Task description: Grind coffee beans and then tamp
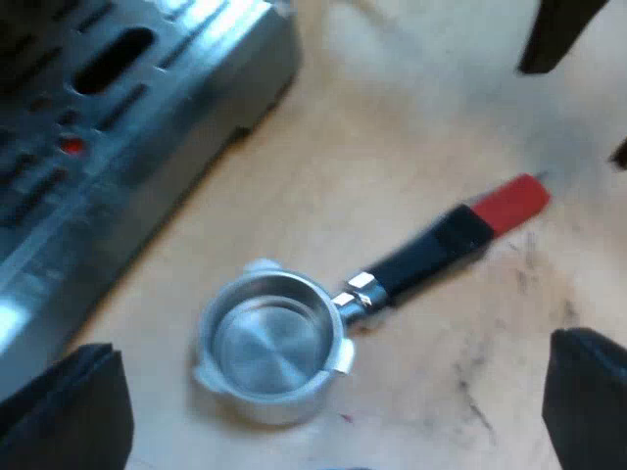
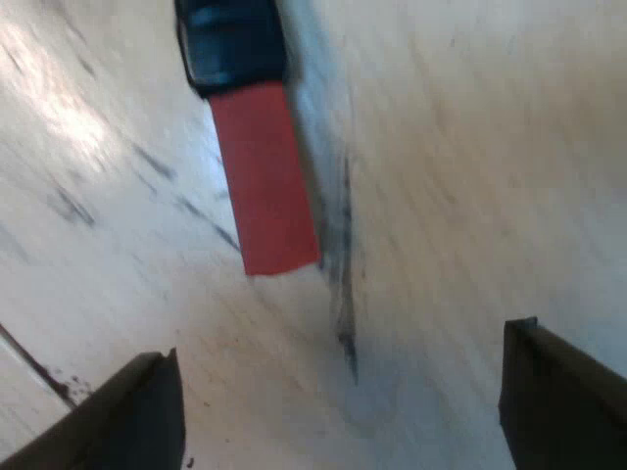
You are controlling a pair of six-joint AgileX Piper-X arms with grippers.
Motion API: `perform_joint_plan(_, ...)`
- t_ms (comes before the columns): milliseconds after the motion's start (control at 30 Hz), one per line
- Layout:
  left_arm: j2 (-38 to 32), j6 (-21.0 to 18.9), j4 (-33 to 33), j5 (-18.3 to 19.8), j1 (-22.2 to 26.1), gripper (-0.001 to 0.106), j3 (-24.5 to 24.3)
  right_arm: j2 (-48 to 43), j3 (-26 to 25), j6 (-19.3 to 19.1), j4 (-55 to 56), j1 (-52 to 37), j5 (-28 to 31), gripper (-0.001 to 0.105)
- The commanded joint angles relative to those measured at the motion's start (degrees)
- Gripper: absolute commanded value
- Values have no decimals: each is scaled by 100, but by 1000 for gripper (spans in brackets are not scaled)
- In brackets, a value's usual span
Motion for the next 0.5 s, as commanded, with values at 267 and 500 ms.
perform_joint_plan(267,-62,-60,832,-465,-28,86,-939,-484,-580,-22,209,-35,22,69)
perform_joint_plan(500,-133,-30,1672,-635,-28,86,-1336,-1132,-1197,-22,279,-35,-196,69)
